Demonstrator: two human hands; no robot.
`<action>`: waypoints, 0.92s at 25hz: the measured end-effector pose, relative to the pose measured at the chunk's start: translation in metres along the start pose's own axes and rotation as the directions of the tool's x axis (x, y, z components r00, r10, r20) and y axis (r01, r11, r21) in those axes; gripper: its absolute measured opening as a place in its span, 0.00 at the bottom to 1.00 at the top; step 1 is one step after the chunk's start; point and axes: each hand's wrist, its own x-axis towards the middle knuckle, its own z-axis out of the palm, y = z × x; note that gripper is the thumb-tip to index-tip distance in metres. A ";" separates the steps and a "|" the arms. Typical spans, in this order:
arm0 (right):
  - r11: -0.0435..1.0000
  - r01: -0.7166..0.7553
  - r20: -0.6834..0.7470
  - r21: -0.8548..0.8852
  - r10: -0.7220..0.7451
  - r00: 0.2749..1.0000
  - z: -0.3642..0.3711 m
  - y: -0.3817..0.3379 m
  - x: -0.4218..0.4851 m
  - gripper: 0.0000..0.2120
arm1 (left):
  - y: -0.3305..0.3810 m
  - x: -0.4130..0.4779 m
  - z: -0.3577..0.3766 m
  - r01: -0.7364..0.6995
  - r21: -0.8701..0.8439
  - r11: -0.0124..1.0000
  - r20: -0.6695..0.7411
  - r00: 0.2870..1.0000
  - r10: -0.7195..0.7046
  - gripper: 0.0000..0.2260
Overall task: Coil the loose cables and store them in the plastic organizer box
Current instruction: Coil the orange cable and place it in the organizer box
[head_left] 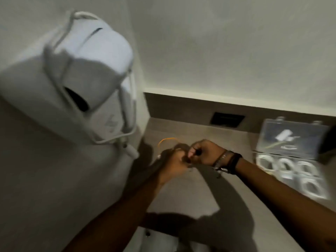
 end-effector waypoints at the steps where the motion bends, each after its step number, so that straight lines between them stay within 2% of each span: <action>1: 0.999 -0.008 -0.078 0.043 0.012 0.997 -0.022 -0.003 -0.010 0.05 | 0.010 0.005 0.016 0.260 -0.323 0.910 0.086 0.966 -0.246 0.04; 3: 0.998 0.055 -0.288 0.043 -0.040 0.957 -0.063 -0.008 -0.020 0.09 | 0.012 0.000 0.017 0.475 -0.483 0.735 0.214 0.878 -0.427 0.16; 4: 0.998 0.063 -0.382 0.025 -0.049 0.923 -0.079 -0.010 -0.026 0.09 | 0.020 -0.003 0.007 0.504 -0.513 0.695 0.147 0.849 -0.507 0.18; 6: 0.998 0.060 -0.515 0.019 -0.041 0.856 -0.104 0.000 -0.038 0.09 | 0.023 -0.015 -0.009 0.544 -0.646 0.536 0.201 0.799 -0.567 0.20; 8: 0.990 -0.024 -0.583 -0.136 -0.061 0.810 -0.112 0.016 -0.054 0.05 | 0.028 -0.020 -0.025 0.567 -0.786 0.247 0.401 0.771 -0.495 0.21; 10: 0.942 -0.158 -0.600 -0.296 -0.055 0.798 -0.106 0.040 -0.069 0.04 | 0.047 -0.027 -0.030 0.539 -0.835 0.110 0.468 0.801 -0.374 0.17; 12: 0.909 -0.283 -0.638 -0.307 0.025 0.770 -0.096 0.063 -0.090 0.07 | 0.080 -0.034 -0.035 0.452 -0.889 0.071 0.411 0.857 -0.312 0.13; 14: 0.881 -0.382 -0.626 -0.280 0.134 0.768 -0.081 0.084 -0.117 0.08 | 0.111 -0.037 -0.035 0.364 -0.930 0.056 0.330 0.891 -0.312 0.14; 16: 0.867 -0.397 -0.535 -0.302 0.191 0.823 -0.055 0.093 -0.140 0.09 | 0.140 -0.033 -0.035 0.304 -0.951 0.064 0.268 0.907 -0.326 0.17; 19: 0.875 -0.183 -0.279 -0.447 0.058 0.959 -0.008 0.072 -0.175 0.08 | 0.183 -0.027 -0.033 0.192 -0.975 0.110 0.148 0.934 -0.326 0.16; 21: 0.875 0.010 -0.140 -0.485 -0.089 0.986 0.014 0.043 -0.202 0.08 | 0.203 -0.026 -0.035 0.140 -0.970 0.201 0.061 0.933 -0.354 0.14; 23: 0.865 0.197 -0.048 -0.461 -0.246 0.968 0.026 0.010 -0.231 0.11 | 0.211 -0.025 -0.037 0.095 -0.959 0.268 -0.018 0.920 -0.391 0.13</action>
